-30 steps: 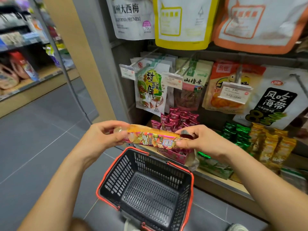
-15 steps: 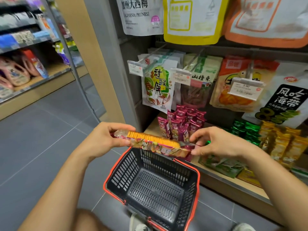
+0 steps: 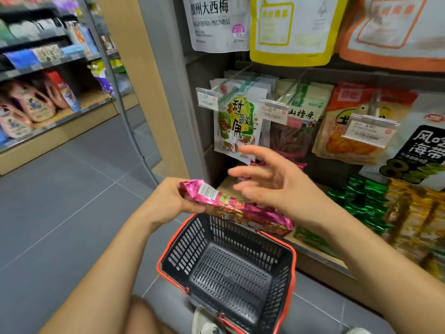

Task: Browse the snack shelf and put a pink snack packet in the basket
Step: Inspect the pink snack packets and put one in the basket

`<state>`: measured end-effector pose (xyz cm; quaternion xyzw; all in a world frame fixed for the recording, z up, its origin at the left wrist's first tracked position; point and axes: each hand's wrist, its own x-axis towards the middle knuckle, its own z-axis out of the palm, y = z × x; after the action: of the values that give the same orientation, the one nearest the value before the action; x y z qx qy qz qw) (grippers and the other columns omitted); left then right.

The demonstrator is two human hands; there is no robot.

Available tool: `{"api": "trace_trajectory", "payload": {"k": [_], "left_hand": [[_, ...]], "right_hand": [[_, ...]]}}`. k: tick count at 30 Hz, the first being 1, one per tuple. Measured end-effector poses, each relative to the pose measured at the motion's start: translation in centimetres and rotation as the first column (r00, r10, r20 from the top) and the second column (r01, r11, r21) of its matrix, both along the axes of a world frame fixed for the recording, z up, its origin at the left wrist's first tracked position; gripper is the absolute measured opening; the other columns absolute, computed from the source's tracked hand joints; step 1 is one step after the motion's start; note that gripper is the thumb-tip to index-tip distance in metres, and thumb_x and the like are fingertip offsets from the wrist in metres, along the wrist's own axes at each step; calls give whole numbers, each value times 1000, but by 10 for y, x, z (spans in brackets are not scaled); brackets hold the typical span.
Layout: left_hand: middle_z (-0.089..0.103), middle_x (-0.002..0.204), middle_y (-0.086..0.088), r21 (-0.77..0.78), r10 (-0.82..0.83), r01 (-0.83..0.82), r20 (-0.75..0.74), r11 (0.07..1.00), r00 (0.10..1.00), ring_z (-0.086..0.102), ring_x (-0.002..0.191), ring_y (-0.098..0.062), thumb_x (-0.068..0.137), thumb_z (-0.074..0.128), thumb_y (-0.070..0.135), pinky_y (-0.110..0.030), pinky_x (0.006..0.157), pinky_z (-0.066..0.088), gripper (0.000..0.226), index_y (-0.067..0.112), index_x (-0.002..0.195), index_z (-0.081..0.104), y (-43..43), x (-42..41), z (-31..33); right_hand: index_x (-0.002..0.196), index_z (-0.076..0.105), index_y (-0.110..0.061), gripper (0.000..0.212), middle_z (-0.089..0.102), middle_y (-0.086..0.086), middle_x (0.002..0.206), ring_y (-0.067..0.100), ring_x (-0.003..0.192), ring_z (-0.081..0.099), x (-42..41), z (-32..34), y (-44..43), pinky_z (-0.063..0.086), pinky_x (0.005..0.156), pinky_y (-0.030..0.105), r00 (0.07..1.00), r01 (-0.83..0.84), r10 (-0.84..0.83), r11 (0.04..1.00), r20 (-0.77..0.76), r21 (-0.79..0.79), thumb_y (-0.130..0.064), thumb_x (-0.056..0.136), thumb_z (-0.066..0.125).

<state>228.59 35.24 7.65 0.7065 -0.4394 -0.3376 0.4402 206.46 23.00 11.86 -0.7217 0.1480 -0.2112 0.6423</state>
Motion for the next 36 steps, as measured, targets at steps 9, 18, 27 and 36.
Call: {"api": "trace_trajectory", "payload": {"k": [9, 18, 27, 36], "left_hand": [[74, 91, -3, -51, 15, -27, -220, 998, 975, 69, 90, -17, 70, 71, -18, -28, 78, 59, 46, 23, 89, 77, 2, 3, -11], [69, 85, 18, 344, -268, 95, 501, 934, 823, 61, 77, 3, 72, 83, 19, -14, 74, 45, 35, 32, 102, 70, 22, 30, -62], [42, 150, -5, 465, -339, 127, 406, 876, 849, 39, 136, -20, 73, 75, 16, -17, 109, 22, 82, 18, 146, 38, 30, 30, -198], [58, 111, -1, 589, -510, 195, 432, 784, 744, 54, 114, -21, 84, 73, 26, -31, 94, 42, 41, 32, 123, 64, -17, 40, -293]], "right_hand": [[127, 54, -32, 51, 61, -17, 113, 3, 102, 58, -26, -55, -29, 43, 86, 14, 855, -162, -154, 829, -496, -536, -37, 81, 76], [114, 65, -25, 35, 57, -9, 100, 11, 95, 57, -16, -114, -15, 46, 84, 25, 844, -144, -257, 737, -471, -660, -31, 81, 76], [118, 65, -34, 38, 62, -11, 106, 17, 105, 53, -6, -223, 2, 41, 89, 30, 660, -230, -360, 739, -660, -633, -41, 82, 73], [111, 70, -20, 32, 66, 1, 103, 20, 100, 62, 19, -334, 0, 45, 88, 24, 539, -32, -307, 923, -785, -383, -19, 80, 78]]}}
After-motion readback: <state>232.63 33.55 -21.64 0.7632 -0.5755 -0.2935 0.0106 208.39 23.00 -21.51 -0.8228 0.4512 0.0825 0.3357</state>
